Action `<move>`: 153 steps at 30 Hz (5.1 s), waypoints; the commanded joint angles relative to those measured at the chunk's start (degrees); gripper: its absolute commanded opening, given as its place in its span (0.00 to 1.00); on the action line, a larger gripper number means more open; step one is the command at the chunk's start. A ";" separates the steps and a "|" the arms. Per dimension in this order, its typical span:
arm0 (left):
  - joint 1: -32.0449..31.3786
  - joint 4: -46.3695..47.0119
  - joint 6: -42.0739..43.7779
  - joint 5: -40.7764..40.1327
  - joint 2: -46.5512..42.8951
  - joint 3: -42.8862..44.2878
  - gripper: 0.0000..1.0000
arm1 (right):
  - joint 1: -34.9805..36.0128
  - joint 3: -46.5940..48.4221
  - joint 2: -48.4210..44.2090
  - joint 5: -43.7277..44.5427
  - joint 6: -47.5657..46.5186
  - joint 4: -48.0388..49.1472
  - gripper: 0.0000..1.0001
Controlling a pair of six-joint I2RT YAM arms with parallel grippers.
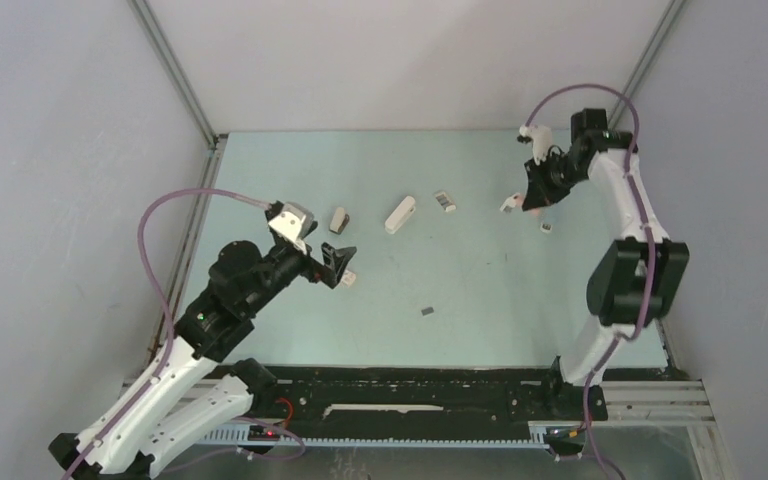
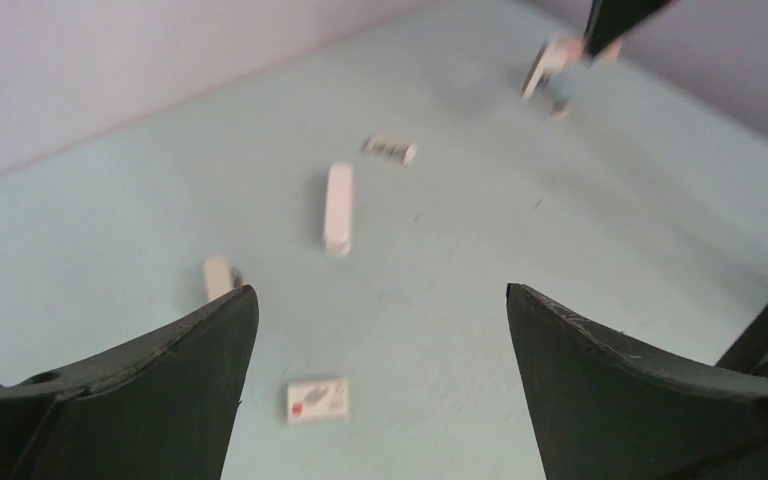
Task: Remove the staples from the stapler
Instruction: Place the stapler at the center of the board, then pick up the stapler from the center of the board, then unload the staple at the center of the board.
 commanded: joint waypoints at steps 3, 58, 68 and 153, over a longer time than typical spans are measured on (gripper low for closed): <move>0.46 -6.23 6.55 -7.02 -4.57 -6.74 1.00 | 1.49 30.14 21.70 18.12 1.81 -24.41 0.00; 5.92 -3.63 6.87 -5.03 -10.08 -9.37 1.00 | 2.73 17.91 16.44 13.86 16.08 11.46 0.74; 6.40 -3.17 6.61 -4.68 -10.80 -9.70 1.00 | -4.41 -9.43 1.83 18.71 39.40 39.10 0.73; -9.24 80.71 -38.56 11.27 30.29 -26.00 0.99 | 8.56 -31.94 -13.48 -48.71 45.28 51.78 0.00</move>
